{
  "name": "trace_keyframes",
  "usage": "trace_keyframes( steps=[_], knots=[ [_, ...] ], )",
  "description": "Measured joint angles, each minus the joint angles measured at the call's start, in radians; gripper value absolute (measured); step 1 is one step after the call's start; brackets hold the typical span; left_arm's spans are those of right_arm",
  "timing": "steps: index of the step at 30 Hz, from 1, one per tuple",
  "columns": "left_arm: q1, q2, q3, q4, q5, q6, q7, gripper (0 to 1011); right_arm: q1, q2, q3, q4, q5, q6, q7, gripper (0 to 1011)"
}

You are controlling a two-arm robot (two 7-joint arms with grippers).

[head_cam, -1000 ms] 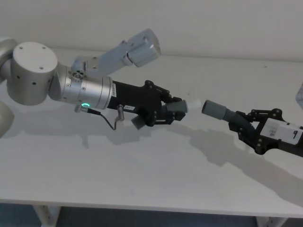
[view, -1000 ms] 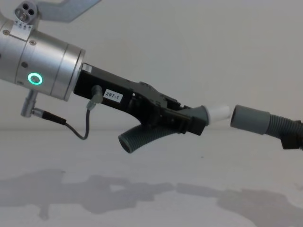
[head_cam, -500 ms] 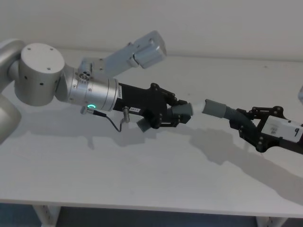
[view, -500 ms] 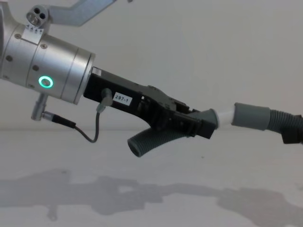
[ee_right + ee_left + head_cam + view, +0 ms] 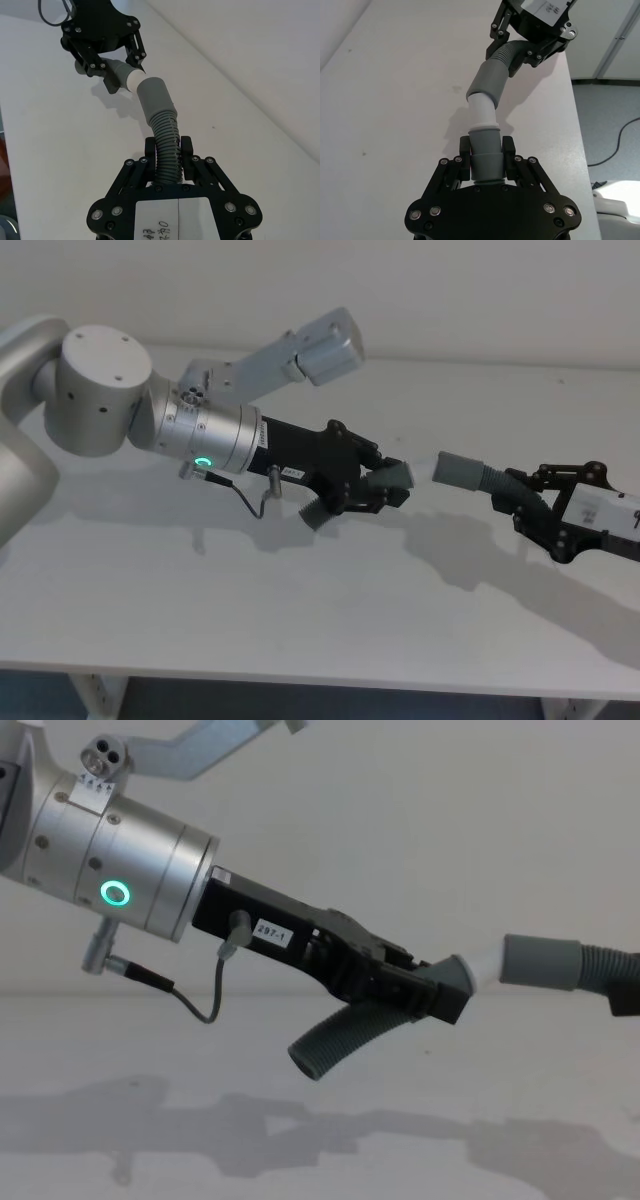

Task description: Use both hands to pick up one end of the pipe from the table, align the ends, and insert them.

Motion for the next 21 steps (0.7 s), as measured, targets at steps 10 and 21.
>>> trace_keyframes(
  steps=[10,21],
  knots=[
    [-0.029,-0.001,0.027,0.012,-0.006,0.012,-0.039,368,0.005,0.021,-0.003,0.014,0.002,-0.044,0.022,286],
    [-0.044,0.005,0.043,0.009,-0.012,0.028,-0.055,368,0.011,0.035,-0.010,0.023,0.002,-0.071,0.035,286]
  ],
)
